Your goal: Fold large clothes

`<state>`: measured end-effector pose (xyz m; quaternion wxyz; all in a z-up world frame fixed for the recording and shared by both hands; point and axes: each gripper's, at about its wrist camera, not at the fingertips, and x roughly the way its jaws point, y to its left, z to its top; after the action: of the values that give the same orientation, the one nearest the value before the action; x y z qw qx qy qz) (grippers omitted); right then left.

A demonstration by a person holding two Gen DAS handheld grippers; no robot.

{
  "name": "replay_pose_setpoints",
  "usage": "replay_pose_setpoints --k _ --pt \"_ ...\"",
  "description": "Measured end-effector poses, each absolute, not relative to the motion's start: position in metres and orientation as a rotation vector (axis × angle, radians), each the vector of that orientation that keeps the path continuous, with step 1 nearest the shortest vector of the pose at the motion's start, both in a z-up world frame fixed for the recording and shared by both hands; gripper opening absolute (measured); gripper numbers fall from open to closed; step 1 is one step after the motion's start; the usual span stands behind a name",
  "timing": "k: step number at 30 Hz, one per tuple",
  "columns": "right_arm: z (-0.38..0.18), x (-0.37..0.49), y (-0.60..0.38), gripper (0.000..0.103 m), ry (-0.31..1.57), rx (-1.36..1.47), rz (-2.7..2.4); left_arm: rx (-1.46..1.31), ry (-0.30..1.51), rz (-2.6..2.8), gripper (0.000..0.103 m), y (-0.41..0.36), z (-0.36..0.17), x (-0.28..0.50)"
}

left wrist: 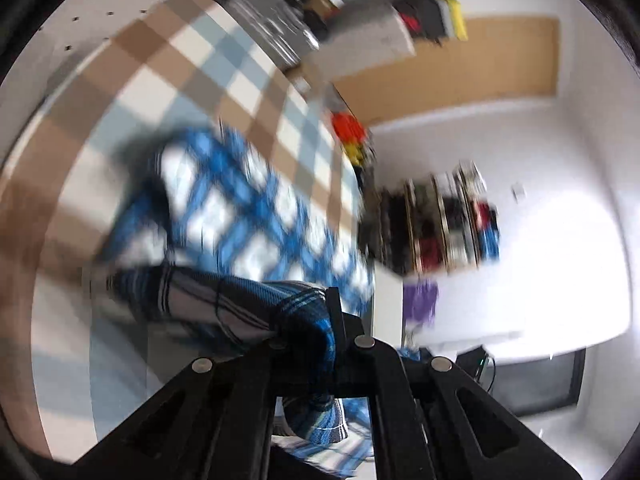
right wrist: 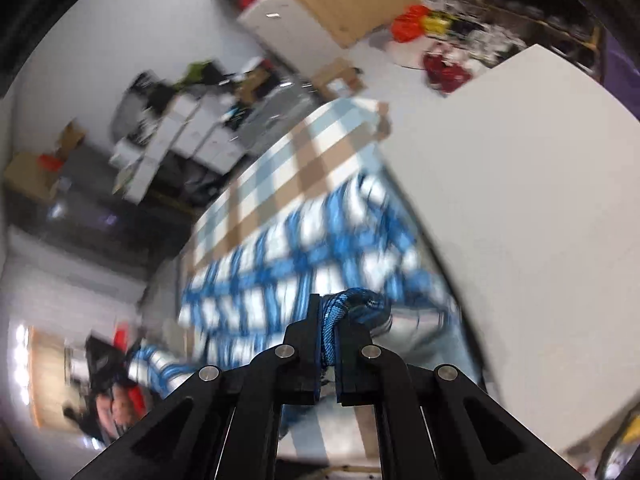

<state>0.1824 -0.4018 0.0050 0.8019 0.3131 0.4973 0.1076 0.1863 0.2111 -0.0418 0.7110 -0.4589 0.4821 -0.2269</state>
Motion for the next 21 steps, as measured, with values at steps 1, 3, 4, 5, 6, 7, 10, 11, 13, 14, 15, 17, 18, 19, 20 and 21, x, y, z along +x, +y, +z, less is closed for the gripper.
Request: replay_pose_setpoints --k 1,3,4,5,6,7,10,11,13,14,15,17,18,19,20,21 --pt "0.002 0.2 -0.405 0.004 1.088 0.677 0.211 -1.028 1.07 -0.464 0.0 0.216 -0.044 0.196" --pt "-0.009 0.248 -0.409 0.005 1.136 0.703 0.163 -1.091 1.09 -0.365 0.0 0.231 -0.062 0.229" --pt "-0.016 0.269 -0.407 0.006 1.163 0.699 0.138 -1.12 1.096 -0.335 0.0 0.236 -0.071 0.236" --pt "-0.024 0.291 -0.407 0.007 1.186 0.688 0.106 -1.152 1.116 -0.274 0.0 0.243 -0.087 0.25" --pt "-0.034 0.307 -0.407 0.007 1.198 0.686 0.082 -1.158 1.129 -0.26 0.0 0.243 -0.096 0.257" --pt "-0.043 0.321 -0.407 0.008 1.211 0.685 0.07 -1.156 1.152 -0.245 0.0 0.244 -0.107 0.267" --pt "-0.069 0.349 -0.407 0.009 1.222 0.692 0.061 -1.159 1.184 -0.225 0.0 0.243 -0.126 0.282" --pt "-0.075 0.358 -0.405 0.009 1.228 0.682 0.054 -1.168 1.189 -0.223 0.0 0.245 -0.13 0.283" --pt "-0.085 0.367 -0.405 0.028 1.221 0.698 0.078 -1.191 1.214 -0.21 0.0 0.247 -0.133 0.278" --pt "-0.087 0.369 -0.407 0.038 1.207 0.718 0.101 -1.198 1.215 -0.221 0.0 0.253 -0.129 0.272" --pt "-0.087 0.367 -0.408 0.06 1.185 0.733 0.105 -1.176 1.216 -0.226 0.001 0.253 -0.126 0.271" --pt "-0.076 0.358 -0.414 0.071 1.107 0.707 0.083 -1.136 1.194 -0.19 0.024 0.258 -0.114 0.265" --pt "-0.07 0.354 -0.417 0.077 1.074 0.679 0.074 -1.132 1.162 -0.169 0.04 0.262 -0.105 0.261" --pt "-0.063 0.347 -0.419 0.08 1.045 0.652 0.064 -1.132 1.127 -0.141 0.073 0.265 -0.095 0.256" --pt "-0.057 0.341 -0.42 0.08 1.019 0.642 0.065 -1.13 1.082 -0.122 0.079 0.268 -0.087 0.251" --pt "-0.052 0.336 -0.421 0.08 0.994 0.629 0.068 -1.117 1.053 -0.124 0.079 0.269 -0.078 0.248"
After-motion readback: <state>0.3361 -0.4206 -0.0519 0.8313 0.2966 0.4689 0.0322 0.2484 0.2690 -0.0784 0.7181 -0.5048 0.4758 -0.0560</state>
